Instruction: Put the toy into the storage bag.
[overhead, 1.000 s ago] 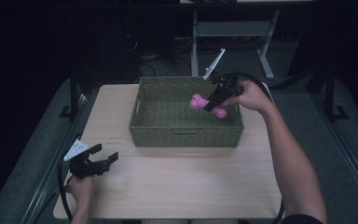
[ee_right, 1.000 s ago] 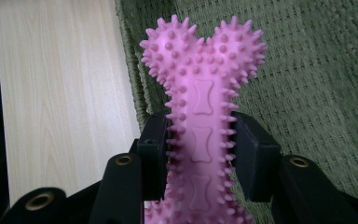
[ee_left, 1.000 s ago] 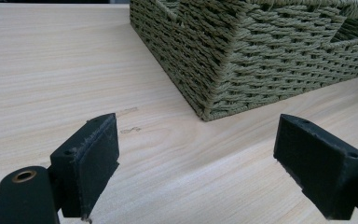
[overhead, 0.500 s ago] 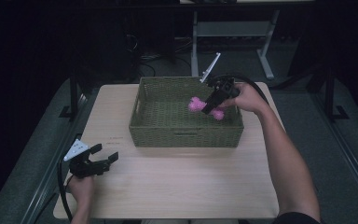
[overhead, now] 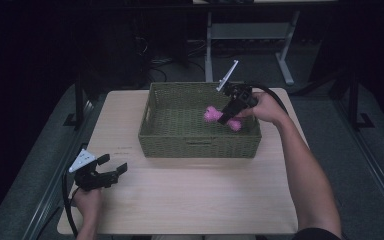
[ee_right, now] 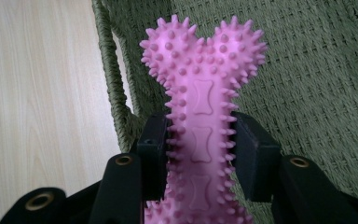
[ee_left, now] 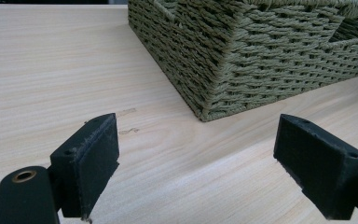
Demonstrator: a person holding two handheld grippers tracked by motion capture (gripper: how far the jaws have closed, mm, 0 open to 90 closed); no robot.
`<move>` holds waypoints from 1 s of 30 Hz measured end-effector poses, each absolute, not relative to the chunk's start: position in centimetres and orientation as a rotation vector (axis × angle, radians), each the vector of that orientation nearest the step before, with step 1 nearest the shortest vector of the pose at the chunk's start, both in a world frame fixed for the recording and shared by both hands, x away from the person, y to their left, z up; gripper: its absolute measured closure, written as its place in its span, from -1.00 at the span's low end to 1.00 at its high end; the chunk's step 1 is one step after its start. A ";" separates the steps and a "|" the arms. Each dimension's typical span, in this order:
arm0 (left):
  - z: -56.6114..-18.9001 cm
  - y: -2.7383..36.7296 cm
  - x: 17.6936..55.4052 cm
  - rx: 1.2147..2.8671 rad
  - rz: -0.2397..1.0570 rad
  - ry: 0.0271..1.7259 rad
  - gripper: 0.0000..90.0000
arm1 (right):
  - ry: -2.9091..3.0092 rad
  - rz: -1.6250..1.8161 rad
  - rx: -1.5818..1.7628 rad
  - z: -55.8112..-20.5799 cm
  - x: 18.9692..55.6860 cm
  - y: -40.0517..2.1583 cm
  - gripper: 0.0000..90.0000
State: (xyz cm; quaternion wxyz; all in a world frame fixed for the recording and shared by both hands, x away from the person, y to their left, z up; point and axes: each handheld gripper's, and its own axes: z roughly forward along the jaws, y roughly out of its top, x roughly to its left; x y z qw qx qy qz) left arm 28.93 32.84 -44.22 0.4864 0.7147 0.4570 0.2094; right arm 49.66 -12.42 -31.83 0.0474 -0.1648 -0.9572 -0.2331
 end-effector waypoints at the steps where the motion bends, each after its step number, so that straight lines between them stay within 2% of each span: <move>1: -44.2 32.8 28.9 1.738 0.508 1.111 -0.70 | -2.920 -0.712 -0.503 -31.8 49.7 -12.4 0.30; 30: -44.3 32.8 28.9 1.740 0.507 1.112 -0.70 | -2.885 -0.717 -0.531 -34.1 49.5 -13.1 0.29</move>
